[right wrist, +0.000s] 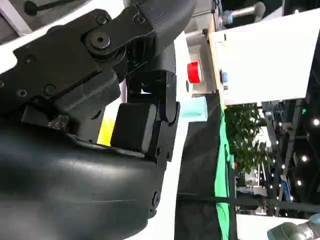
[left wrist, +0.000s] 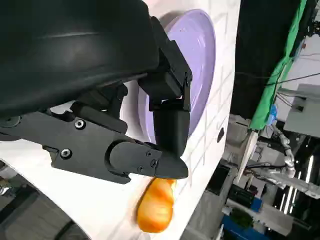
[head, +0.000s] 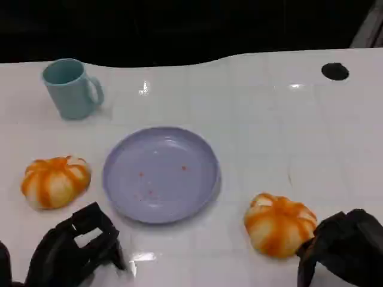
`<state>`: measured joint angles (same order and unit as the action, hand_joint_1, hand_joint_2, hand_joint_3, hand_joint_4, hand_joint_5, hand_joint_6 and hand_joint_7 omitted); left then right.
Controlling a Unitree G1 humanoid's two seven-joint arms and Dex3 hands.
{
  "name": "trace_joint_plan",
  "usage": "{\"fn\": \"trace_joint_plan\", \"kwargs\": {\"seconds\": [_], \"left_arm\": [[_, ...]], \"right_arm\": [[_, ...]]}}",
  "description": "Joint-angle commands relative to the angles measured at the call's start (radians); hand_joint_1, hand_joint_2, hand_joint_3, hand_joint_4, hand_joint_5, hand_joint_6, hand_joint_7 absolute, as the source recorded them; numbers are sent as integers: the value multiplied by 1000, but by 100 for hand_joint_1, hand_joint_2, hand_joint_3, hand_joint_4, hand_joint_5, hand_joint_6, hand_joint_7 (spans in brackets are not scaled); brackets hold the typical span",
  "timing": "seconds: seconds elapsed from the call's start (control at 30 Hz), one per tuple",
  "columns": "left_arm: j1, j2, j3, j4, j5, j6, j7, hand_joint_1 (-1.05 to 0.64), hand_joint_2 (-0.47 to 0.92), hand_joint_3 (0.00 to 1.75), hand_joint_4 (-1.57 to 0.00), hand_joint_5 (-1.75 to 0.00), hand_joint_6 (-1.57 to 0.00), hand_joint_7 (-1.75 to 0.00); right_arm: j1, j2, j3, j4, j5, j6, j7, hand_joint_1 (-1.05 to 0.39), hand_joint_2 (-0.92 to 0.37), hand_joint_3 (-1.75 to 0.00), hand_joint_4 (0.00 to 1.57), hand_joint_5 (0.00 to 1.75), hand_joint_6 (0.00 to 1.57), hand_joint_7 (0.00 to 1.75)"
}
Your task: Grasp the bread from the table and place it into the plate.
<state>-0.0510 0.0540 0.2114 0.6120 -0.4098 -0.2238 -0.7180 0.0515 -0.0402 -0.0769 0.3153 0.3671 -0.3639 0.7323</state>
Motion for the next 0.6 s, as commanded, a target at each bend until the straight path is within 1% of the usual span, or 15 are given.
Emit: {"fn": "trace_joint_plan", "kwargs": {"seconds": [0.03,0.33,0.53,0.6], "left_arm": [[20,17,7,10,6,14,10,-51,92,14,-79,-170,-72,-142],[21,16,7,6,6,19,13,-52,92,13,-79,-170,-72,-142],[16,18,9,20,4,7,1,-51,92,14,-79,-170,-72,-142],[17,18,9,18,3,8,1,-51,92,15,-79,-169,-71,-141]], "right_arm": [[-2,-25,4,0,3,11,13,-104,-73,-1,157,78,157,44],[-3,-46,19,-2,-3,20,27,-102,-72,0,157,76,157,44],[0,-52,26,-10,-5,33,26,-103,-71,0,157,76,157,44],[0,-53,28,-11,-3,37,29,-101,-71,0,157,75,157,43]]}}
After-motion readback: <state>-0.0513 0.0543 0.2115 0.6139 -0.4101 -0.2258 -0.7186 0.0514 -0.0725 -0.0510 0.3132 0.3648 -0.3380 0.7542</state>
